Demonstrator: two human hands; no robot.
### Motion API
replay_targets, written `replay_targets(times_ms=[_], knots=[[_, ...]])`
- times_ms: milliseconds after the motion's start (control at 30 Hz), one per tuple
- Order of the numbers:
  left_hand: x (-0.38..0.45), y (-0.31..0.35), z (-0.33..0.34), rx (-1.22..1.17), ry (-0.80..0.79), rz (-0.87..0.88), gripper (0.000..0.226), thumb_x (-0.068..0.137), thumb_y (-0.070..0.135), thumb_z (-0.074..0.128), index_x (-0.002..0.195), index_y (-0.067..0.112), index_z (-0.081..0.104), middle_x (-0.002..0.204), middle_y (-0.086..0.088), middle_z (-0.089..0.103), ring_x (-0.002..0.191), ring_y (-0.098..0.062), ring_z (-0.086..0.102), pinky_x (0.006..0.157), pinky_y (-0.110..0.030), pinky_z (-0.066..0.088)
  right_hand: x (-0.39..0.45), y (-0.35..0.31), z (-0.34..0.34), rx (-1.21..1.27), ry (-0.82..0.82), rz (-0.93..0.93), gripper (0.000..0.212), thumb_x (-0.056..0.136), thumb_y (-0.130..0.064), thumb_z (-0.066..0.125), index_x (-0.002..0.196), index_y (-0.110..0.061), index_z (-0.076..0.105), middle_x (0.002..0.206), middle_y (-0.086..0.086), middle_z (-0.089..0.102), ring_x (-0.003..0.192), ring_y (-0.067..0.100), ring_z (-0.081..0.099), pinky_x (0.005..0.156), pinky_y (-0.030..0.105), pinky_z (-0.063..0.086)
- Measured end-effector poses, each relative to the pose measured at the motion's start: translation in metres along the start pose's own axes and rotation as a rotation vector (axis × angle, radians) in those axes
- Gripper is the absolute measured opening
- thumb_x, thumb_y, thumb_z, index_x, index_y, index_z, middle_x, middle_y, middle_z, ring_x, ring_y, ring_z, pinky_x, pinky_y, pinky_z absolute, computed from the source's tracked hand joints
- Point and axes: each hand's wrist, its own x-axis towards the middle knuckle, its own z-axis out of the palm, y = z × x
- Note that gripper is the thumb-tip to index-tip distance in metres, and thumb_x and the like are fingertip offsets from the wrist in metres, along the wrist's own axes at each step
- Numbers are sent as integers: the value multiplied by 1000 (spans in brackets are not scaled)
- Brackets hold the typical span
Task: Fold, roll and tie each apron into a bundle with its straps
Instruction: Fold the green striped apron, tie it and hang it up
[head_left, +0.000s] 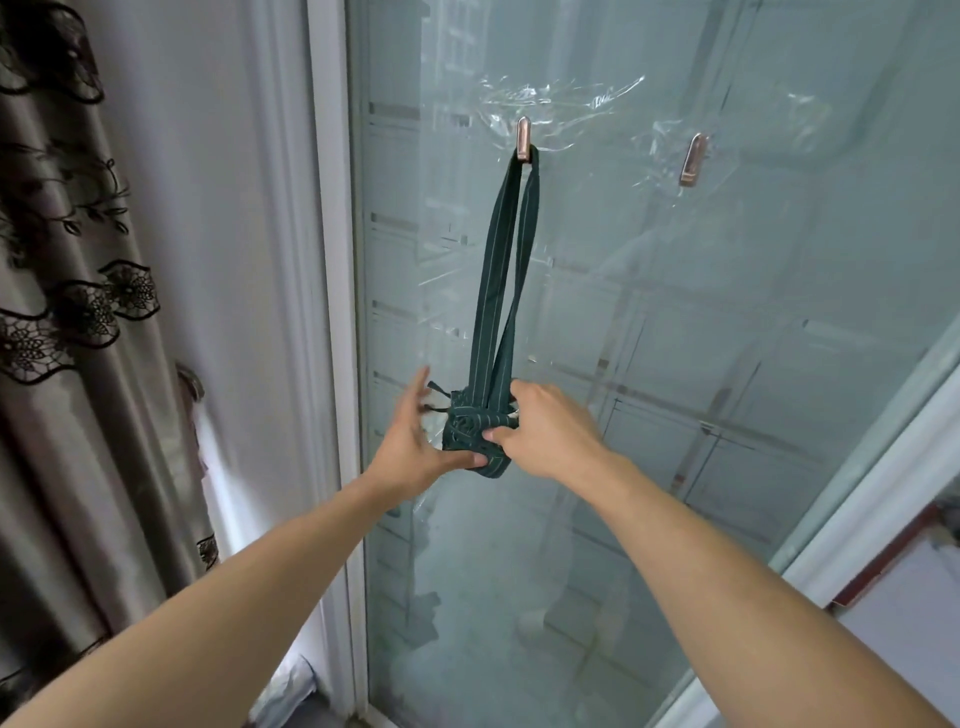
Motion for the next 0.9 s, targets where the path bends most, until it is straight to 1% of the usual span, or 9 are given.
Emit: replay_targets(times_ms=[67,133,200,267,367,467,667,800,900], knots=[[-6,3,-7,300,130,214,137,57,43,99,160,39,9,159,6,26,145,-8,29,116,-25,26,-1,1,0,-18,-6,8,31,90,-43,70,112,-25,60,105,-1,68,98,29,66,77,37,53],[-8,11,-12,435,41,334,119,64,42,95,158,38,23,161,9,30,145,-4,29,120,-30,27,-1,2,-1,16,-23,-6,31,88,-39,73,116,-29,62,108,-5,70,99,26,65,79,37,53],[-8,20,-10,244,-161,213,96,71,24,93,149,34,39,142,9,57,128,-2,54,113,-36,45,1,1,-3,117,-66,-20,35,85,-35,77,117,-34,63,109,-10,69,99,22,65,82,36,53],[-7,24,-6,-12,-273,52,82,75,6,89,142,26,46,121,2,71,107,-10,71,98,-38,57,5,2,0,240,-94,-17,37,81,-37,81,113,-34,64,106,-14,69,97,17,66,86,40,55],[-6,21,-6,-189,-373,-60,52,85,1,79,131,11,56,112,-9,74,100,-19,73,84,-29,60,9,3,8,311,-30,59,45,71,-57,84,97,-28,62,94,-11,70,88,15,67,82,42,57],[-5,12,-3,-271,-388,-113,33,91,1,72,123,6,63,108,-17,73,95,-22,70,80,-24,56,11,0,15,258,21,150,54,65,-66,83,92,-27,59,91,-11,68,86,16,67,78,39,57],[-3,-1,11,-383,-316,-134,31,93,-15,59,114,8,63,96,-6,72,86,-11,68,73,-19,53,12,-14,22,24,133,188,67,60,-86,67,89,-26,63,81,-11,69,77,19,68,64,30,53],[2,-5,17,-490,-265,-153,47,88,-22,52,128,3,56,110,-18,68,100,-25,66,83,-29,55,13,-21,20,3,162,175,66,64,-85,67,90,-25,60,81,-10,67,75,20,67,62,31,51],[0,-10,18,-551,-116,-192,46,85,-20,64,126,0,60,118,-21,69,105,-30,70,82,-26,59,9,-18,19,-34,156,155,60,75,-82,62,100,-27,59,89,-7,70,81,23,67,64,32,50]])
